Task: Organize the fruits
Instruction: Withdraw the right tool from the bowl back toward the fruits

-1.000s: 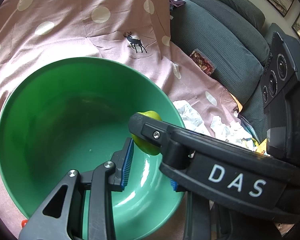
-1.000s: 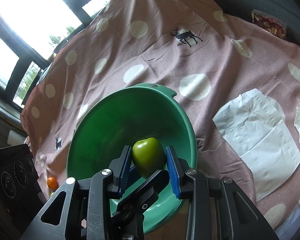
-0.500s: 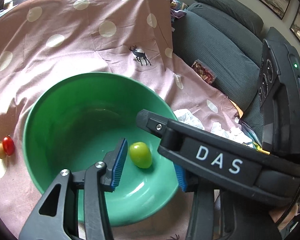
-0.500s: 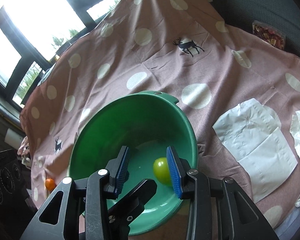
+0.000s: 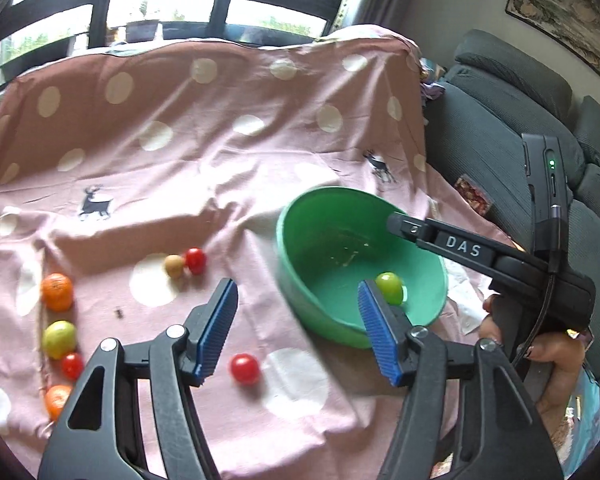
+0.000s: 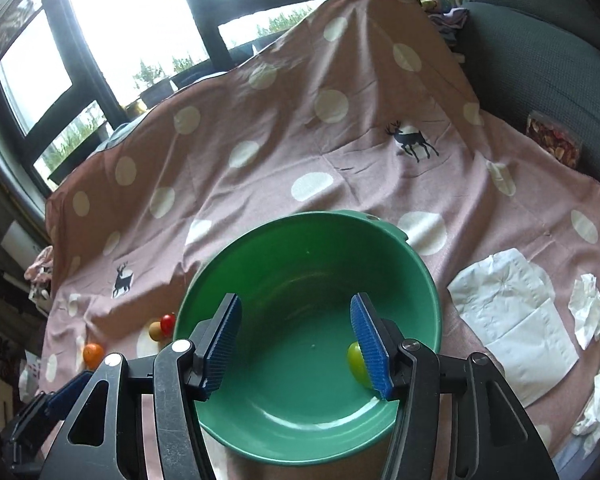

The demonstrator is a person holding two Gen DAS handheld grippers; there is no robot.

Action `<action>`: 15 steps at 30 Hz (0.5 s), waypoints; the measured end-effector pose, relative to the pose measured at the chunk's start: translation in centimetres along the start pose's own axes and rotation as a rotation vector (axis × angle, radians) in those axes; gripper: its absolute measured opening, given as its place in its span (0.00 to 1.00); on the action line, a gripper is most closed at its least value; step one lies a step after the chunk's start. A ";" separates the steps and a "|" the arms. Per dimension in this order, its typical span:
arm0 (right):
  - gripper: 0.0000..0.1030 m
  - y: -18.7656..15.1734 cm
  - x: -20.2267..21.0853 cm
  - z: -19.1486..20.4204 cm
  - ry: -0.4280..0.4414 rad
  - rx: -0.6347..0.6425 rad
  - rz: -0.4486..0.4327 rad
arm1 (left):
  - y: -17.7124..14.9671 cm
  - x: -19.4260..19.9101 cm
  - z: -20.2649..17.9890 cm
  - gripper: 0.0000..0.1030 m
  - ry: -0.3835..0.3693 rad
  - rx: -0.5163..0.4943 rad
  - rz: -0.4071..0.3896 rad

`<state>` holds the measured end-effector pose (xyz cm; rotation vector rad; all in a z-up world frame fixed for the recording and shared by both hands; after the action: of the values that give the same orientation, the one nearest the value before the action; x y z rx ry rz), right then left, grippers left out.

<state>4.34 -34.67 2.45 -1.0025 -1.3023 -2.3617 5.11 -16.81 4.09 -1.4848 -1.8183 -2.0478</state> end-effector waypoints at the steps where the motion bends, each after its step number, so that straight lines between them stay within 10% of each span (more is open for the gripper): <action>1: 0.55 -0.1 0.0 0.4 -0.002 0.015 -0.002 | -0.4 0.8 1.1 0.63 0.037 0.014 -0.007; 6: 0.56 -0.8 0.0 2.8 -0.001 0.075 -0.004 | -2.8 4.6 6.8 0.63 0.223 0.100 -0.034; 15: 0.56 -3.4 -1.1 7.5 0.049 0.210 0.026 | -6.9 4.7 14.0 0.63 0.304 0.270 0.013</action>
<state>6.69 -26.68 2.17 -0.8872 -1.4732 -2.1615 7.20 -1.16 -0.03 -1.0504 -1.8607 -1.8117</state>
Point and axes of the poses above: each gripper's, at about its wrist camera, not at the fingertips, and x roughly against the way its jaws point, z to its left, y to its top, the point moved 5 cm from there along -x, roughly the way its jaws point, and after that the axes turned 8 degrees about -x, right-handed, at the moved point
